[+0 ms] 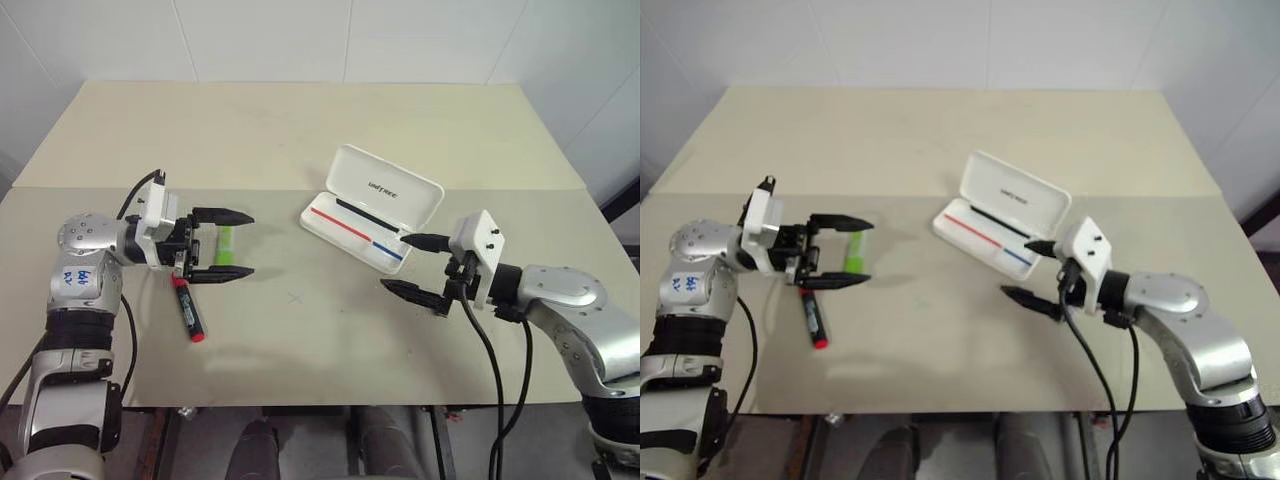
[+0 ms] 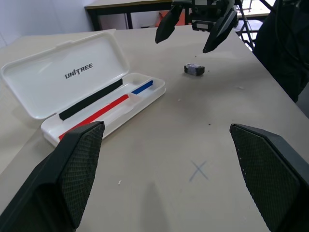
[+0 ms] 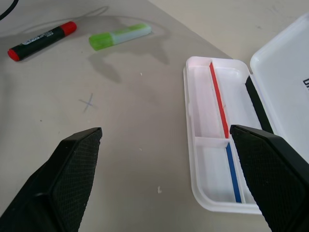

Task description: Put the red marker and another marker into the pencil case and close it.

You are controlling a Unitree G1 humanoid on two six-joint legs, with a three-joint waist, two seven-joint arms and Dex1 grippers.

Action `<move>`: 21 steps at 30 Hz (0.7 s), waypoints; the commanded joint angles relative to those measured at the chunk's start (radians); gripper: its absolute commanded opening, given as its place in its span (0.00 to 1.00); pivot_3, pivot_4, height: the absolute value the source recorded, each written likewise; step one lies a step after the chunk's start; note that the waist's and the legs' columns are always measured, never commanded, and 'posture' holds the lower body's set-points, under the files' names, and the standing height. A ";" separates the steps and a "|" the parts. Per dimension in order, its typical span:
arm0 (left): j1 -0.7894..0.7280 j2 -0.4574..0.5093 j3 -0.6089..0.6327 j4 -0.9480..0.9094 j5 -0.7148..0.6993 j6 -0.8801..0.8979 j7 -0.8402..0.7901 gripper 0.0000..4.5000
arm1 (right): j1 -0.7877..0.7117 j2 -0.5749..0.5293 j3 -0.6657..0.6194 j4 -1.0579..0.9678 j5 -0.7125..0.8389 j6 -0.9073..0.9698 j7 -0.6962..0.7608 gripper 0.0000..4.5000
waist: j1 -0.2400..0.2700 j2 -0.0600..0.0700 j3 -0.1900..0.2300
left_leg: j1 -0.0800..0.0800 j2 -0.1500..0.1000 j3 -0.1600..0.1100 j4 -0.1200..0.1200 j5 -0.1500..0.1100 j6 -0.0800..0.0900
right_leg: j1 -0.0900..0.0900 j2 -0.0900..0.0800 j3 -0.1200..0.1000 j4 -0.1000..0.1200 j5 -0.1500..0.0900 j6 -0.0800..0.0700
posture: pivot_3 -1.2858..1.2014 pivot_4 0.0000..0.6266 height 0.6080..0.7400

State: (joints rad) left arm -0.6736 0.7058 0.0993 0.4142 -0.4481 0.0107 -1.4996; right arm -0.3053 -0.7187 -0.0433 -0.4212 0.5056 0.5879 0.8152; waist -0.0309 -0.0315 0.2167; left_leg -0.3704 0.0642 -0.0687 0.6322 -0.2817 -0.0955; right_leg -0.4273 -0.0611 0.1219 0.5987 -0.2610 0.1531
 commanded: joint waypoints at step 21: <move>0.034 0.053 0.077 -0.051 -0.090 0.036 -0.030 0.99 | -0.237 0.031 0.214 0.151 -0.130 0.250 -0.109 1.00 | -0.010 0.000 0.000 | 0.000 0.000 0.000 0.000 0.000 0.000 | -0.001 0.000 0.000 0.001 -0.001 -0.001 | 0.52 0.24 1.00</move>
State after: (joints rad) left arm -0.6326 0.7453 0.1482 0.3939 -0.5115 0.0538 -1.5003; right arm -0.5148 -0.6767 0.1687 -0.2888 0.3992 0.8419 0.7046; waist -0.0409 -0.0315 0.2167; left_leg -0.3707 0.0646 -0.0688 0.6323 -0.2817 -0.0954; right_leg -0.4284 -0.0611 0.1215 0.5997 -0.2616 0.1518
